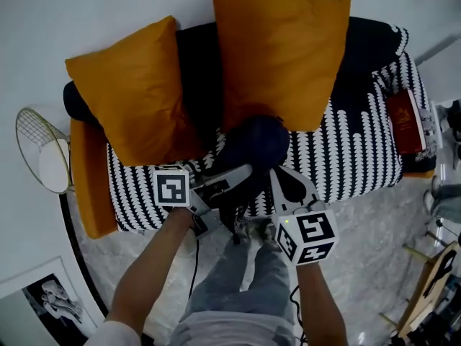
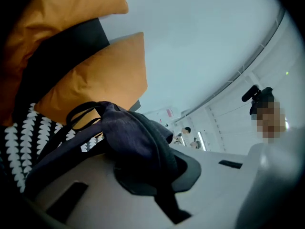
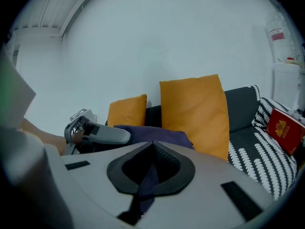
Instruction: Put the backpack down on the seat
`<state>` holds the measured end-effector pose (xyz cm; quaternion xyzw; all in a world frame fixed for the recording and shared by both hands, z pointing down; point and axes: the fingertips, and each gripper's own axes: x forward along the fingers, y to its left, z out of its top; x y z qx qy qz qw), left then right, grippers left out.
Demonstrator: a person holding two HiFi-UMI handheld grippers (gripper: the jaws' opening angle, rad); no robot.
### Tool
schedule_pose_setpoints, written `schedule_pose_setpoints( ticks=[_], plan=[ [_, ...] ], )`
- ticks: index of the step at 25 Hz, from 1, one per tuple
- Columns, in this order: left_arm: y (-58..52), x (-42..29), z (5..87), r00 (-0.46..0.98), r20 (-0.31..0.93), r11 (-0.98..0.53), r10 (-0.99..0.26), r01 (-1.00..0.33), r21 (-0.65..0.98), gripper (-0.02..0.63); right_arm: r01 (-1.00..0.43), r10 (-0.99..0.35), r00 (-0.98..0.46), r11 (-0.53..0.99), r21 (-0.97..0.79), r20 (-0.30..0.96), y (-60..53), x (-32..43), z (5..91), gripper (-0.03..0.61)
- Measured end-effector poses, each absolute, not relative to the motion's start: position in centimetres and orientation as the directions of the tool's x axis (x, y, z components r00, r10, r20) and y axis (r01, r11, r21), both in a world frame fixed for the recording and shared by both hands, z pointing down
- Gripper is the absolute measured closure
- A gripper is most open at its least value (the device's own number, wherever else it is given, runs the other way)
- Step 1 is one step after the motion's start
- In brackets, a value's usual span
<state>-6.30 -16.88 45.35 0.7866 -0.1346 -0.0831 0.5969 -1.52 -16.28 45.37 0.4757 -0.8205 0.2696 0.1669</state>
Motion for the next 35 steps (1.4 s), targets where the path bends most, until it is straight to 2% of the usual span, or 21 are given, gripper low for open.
schedule_pose_setpoints(
  ticks=[6,14,25,35],
  plan=[
    [-18.2,-5.4,45.1,0.988,0.042,-0.344,-0.148,-0.092,0.935,0.607,-0.893,-0.719,-0.450,0.353,-0.280,0.530,-17.5,-1.2,45.3,0.577],
    [-18.8,-6.3,50.1,0.987,0.155,-0.355,-0.040,-0.159,0.921,0.606,-0.907,-0.727,-0.419,0.314,-0.280,0.544,-18.1,-0.8,46.3,0.577],
    [-21.0,-8.7,51.6,0.990,0.123,-0.358,-0.066,-0.139,0.923,0.606,-0.894,-0.692,-0.447,0.349,-0.280,0.567,-18.5,-3.3,48.3,0.577],
    [-21.9,-10.1,53.5,0.977,0.186,-0.384,-0.105,-0.212,0.898,0.606,-0.871,-0.655,-0.488,0.400,-0.284,0.576,-18.6,-5.6,49.4,0.577]
  ],
)
